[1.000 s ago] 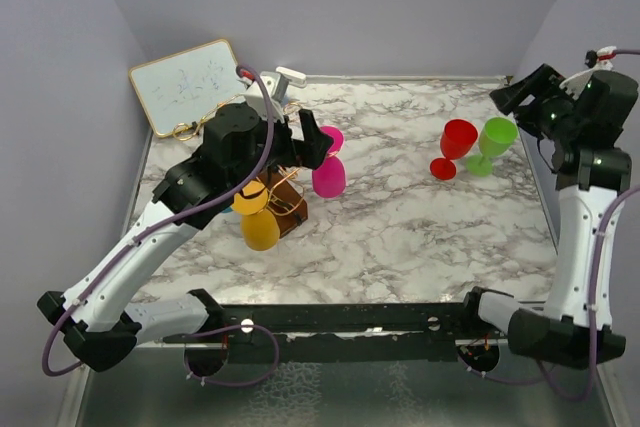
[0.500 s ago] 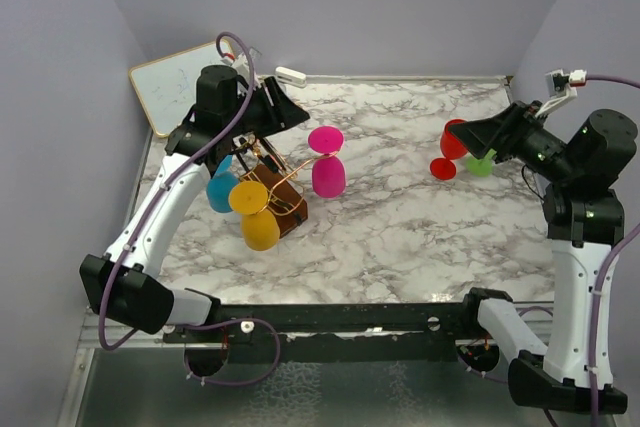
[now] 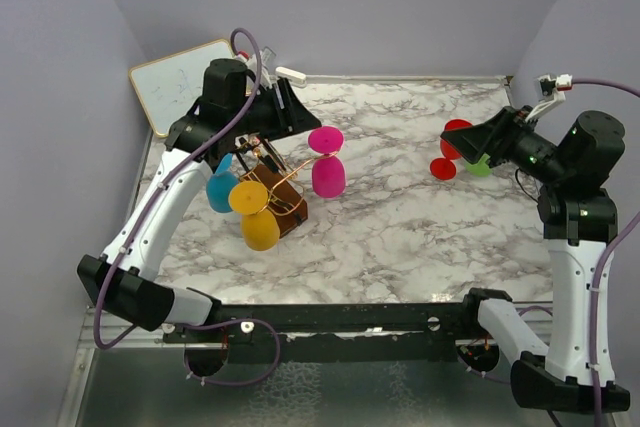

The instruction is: Take the wine glass off the wine glass rack

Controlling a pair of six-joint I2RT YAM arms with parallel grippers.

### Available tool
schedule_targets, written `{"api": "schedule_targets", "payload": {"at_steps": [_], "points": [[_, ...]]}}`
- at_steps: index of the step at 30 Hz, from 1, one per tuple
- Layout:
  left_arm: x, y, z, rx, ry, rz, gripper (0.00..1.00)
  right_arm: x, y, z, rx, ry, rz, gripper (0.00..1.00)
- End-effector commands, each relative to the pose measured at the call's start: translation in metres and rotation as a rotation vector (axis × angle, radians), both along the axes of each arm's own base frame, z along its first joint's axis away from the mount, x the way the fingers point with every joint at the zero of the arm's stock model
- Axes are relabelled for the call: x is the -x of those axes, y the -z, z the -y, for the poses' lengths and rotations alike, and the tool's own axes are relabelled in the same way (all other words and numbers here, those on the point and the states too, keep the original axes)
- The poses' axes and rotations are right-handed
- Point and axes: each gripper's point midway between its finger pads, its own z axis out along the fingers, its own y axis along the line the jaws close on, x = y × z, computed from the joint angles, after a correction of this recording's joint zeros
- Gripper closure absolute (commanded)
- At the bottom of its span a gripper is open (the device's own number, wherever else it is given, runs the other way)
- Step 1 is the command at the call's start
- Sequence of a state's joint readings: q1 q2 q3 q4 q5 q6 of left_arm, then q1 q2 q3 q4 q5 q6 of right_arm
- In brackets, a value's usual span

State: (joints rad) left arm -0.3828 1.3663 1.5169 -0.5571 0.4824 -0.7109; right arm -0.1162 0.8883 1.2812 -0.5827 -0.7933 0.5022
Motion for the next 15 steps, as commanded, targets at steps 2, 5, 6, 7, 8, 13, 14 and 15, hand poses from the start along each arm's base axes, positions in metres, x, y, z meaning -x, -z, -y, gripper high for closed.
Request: {"api": "schedule_targets", "payload": {"at_steps": [2, 5, 6, 7, 8, 13, 14, 15], "points": [[0.001, 0.021, -0.002, -0.080, -0.016, -0.075, 0.48, 0.002, -0.003, 0.003, 0.032, 0.028, 0.024, 0.34], [0.002, 0.027, 0.000, -0.085, -0.017, -0.090, 0.48, 0.001, -0.003, 0.003, 0.039, 0.032, 0.026, 0.34], [0.001, 0.028, 0.001, -0.085, -0.018, -0.090, 0.48, 0.001, -0.004, 0.002, 0.039, 0.030, 0.028, 0.34], [0.000, 0.029, 0.001, -0.085, -0.022, -0.094, 0.48, 0.001, -0.004, 0.002, 0.039, 0.030, 0.029, 0.34], [0.000, 0.029, 0.001, -0.084, -0.024, -0.092, 0.48, 0.001, -0.005, 0.002, 0.039, 0.030, 0.030, 0.34], [-0.003, 0.035, 0.003, -0.082, -0.026, -0.110, 0.48, 0.000, -0.008, 0.002, 0.044, 0.032, 0.036, 0.34], [-0.003, 0.036, 0.004, -0.084, -0.025, -0.113, 0.48, 0.000, -0.008, 0.002, 0.044, 0.033, 0.038, 0.34], [-0.003, 0.038, 0.004, -0.086, -0.024, -0.117, 0.48, 0.001, -0.009, 0.002, 0.046, 0.035, 0.041, 0.34]]}}
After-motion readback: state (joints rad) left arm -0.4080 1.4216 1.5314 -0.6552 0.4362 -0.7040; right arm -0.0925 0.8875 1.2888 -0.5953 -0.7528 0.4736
